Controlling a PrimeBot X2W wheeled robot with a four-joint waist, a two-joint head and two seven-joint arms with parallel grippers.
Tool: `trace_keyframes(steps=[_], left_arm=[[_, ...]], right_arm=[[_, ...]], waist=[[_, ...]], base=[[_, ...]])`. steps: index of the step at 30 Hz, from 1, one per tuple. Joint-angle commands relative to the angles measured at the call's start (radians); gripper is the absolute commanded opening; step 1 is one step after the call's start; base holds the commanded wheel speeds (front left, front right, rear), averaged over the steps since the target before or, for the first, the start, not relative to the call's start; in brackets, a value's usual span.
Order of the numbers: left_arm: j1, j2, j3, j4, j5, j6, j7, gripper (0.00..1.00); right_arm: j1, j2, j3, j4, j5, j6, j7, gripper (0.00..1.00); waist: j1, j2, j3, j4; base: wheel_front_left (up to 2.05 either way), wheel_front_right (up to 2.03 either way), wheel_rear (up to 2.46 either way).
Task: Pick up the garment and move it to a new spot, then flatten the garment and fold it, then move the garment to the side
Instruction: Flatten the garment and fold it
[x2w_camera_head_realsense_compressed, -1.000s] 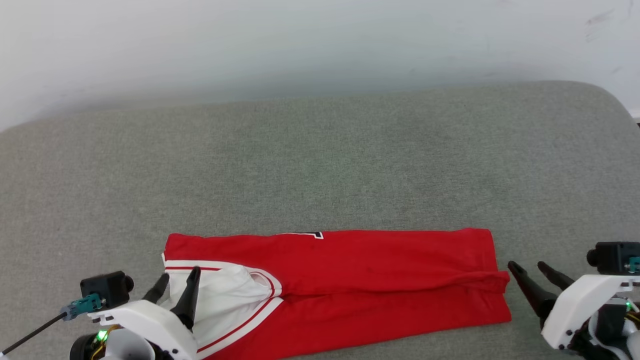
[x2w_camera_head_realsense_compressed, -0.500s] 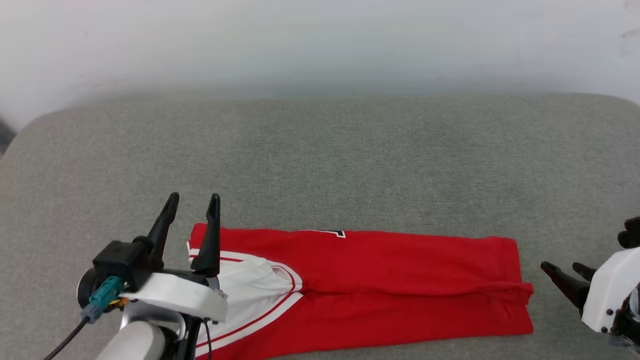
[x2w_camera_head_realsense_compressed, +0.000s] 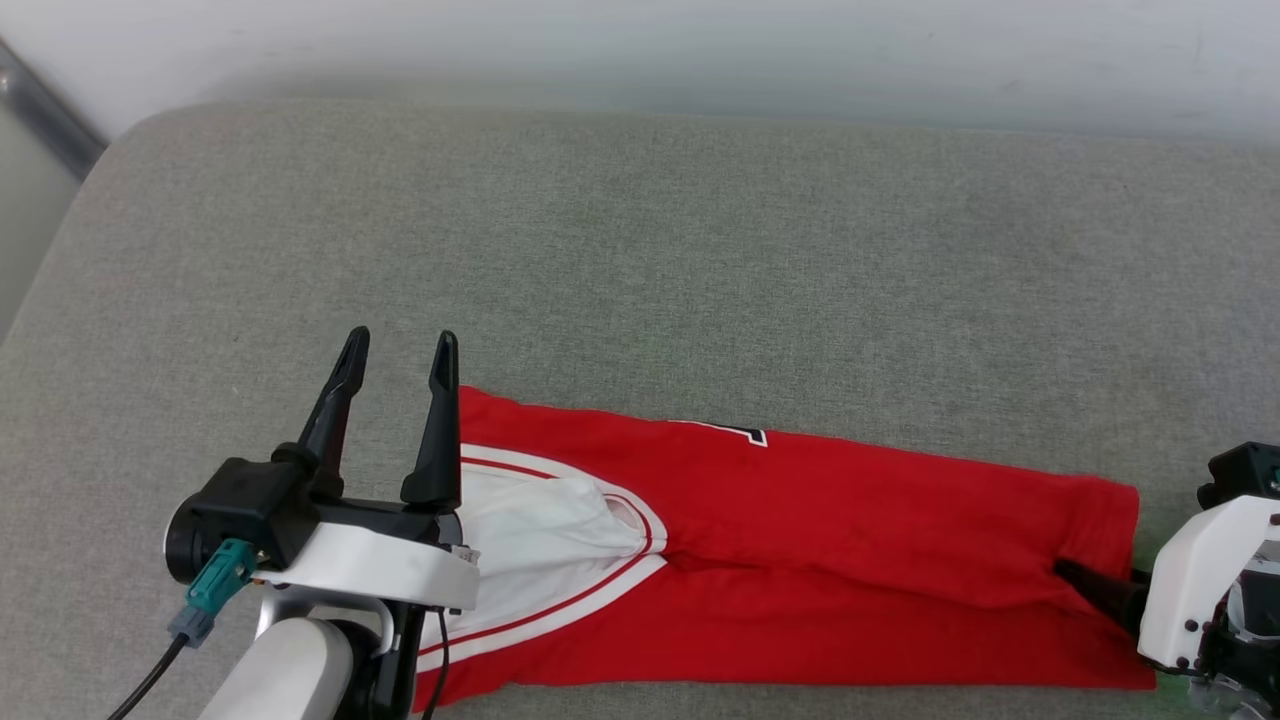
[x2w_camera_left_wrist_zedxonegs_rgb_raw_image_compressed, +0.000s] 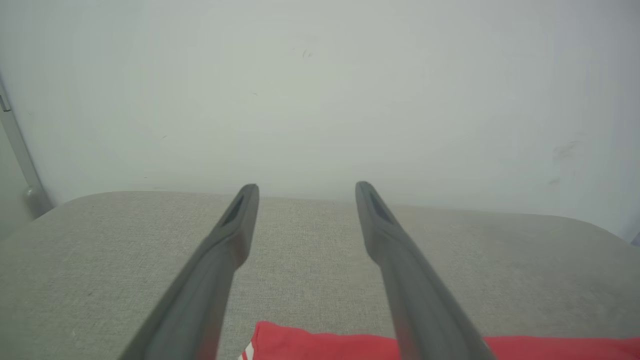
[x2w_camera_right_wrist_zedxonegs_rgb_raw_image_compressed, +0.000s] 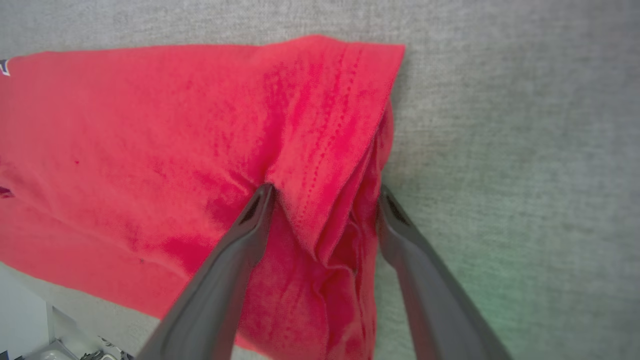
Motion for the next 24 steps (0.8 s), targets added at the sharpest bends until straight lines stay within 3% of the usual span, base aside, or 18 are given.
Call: trace_keyframes(steps=[1, 2, 17, 24], left_arm=[[0.007, -0.005, 0.010, 0.004, 0.011, -0.007, -0.006, 1.00], [0.009, -0.007, 0.013, 0.006, 0.013, -0.008, -0.006, 1.00], [0.081, 0.002, 0.037, 0.058, 0.019, 0.007, -0.004, 1.00], [0.119, 0.007, 0.043, 0.064, 0.010, 0.017, -0.002, 1.00]], right_arm=[[0.035, 0.055, 0.059, 0.051, 0.020, 0.002, 0.041, 0.25], [0.036, 0.061, 0.065, 0.056, 0.029, 0.002, 0.047, 0.00], [-0.057, -0.041, 0.081, -0.014, 0.022, 0.000, -0.026, 0.00], [-0.049, -0.095, -0.015, 0.027, 0.013, 0.000, -0.027, 0.00]], waist=[[0.0000, 0.0000, 0.006, 0.007], [0.0000, 0.0000, 0.005, 0.007], [0.0000, 0.0000, -0.096, -0.069], [0.0000, 0.0000, -0.132, -0.126]], base=[[0.00, 0.00, 0.00], [0.00, 0.00, 0.00], [0.00, 0.00, 0.00], [0.00, 0.00, 0.00]])
